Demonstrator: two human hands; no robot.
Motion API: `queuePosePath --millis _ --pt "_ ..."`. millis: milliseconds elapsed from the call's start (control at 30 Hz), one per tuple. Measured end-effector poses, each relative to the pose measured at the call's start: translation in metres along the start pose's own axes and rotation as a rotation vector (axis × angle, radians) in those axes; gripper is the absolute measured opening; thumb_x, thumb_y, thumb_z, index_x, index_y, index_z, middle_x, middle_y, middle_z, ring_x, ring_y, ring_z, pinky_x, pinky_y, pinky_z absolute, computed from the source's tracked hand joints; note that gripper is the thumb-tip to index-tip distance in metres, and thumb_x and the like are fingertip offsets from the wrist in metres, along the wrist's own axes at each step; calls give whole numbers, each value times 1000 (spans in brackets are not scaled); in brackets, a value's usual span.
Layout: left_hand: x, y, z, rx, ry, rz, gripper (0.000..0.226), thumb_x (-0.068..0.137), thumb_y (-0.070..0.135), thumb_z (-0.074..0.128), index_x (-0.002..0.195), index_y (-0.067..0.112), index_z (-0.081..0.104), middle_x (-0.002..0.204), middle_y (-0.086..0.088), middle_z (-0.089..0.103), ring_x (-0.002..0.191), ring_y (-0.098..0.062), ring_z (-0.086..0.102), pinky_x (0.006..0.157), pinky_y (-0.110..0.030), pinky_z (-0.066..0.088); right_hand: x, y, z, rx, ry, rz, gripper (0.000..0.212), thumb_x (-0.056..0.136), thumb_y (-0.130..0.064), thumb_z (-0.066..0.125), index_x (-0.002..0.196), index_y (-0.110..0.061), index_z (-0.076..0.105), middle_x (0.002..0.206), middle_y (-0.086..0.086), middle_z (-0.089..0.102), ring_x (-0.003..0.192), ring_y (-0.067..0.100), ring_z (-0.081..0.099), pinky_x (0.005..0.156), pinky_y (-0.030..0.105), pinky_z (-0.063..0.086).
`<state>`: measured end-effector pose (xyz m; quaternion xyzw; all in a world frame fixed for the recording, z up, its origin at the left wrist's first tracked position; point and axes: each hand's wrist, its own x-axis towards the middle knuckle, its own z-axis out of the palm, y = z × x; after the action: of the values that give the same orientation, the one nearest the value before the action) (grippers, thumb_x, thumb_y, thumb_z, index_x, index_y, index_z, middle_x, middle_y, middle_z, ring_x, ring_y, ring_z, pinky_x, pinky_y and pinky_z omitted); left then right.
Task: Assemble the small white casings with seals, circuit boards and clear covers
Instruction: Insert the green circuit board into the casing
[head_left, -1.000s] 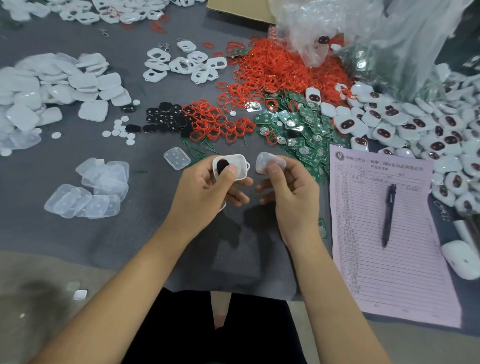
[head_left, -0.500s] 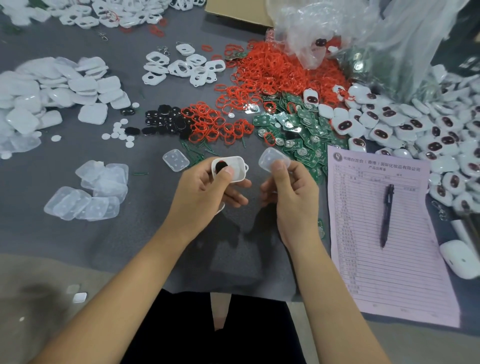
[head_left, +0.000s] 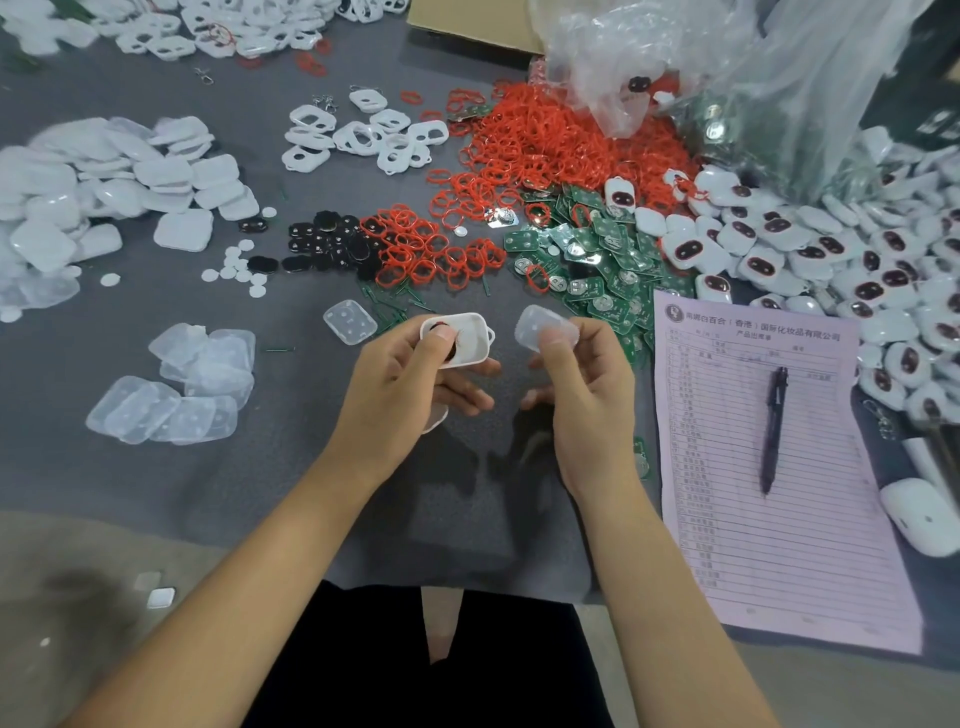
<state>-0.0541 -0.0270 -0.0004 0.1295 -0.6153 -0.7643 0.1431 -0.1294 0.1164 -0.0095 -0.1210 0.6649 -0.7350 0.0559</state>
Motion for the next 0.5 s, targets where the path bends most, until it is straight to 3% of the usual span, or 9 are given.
queuePosePath --millis 133,300,500 --pt "1 -2 -2 -19 -4 -13 34 107 21 35 105 11 68 88 -15 78 62 -28 72 56 -29 57 0 -1 1 81 -42 16 11 102 -27 55 98 -16 54 99 5 76 75 19 66 49 27 52" --pt "6 -3 -4 -96 -8 -80 46 97 33 31 108 7 68 88 -17 78 64 -29 73 57 -31 57 0 2 -1 -50 -37 -55 9 100 -24 64 98 -15 63 79 6 64 68 14 61 50 30 53" --pt "6 -3 -4 -104 -16 -96 51 108 28 22 107 6 68 89 -18 78 64 -29 73 57 -30 57 2 2 -1 -24 -41 -39 14 101 -15 63 108 -4 68 70 -1 64 61 12 58 50 26 48"
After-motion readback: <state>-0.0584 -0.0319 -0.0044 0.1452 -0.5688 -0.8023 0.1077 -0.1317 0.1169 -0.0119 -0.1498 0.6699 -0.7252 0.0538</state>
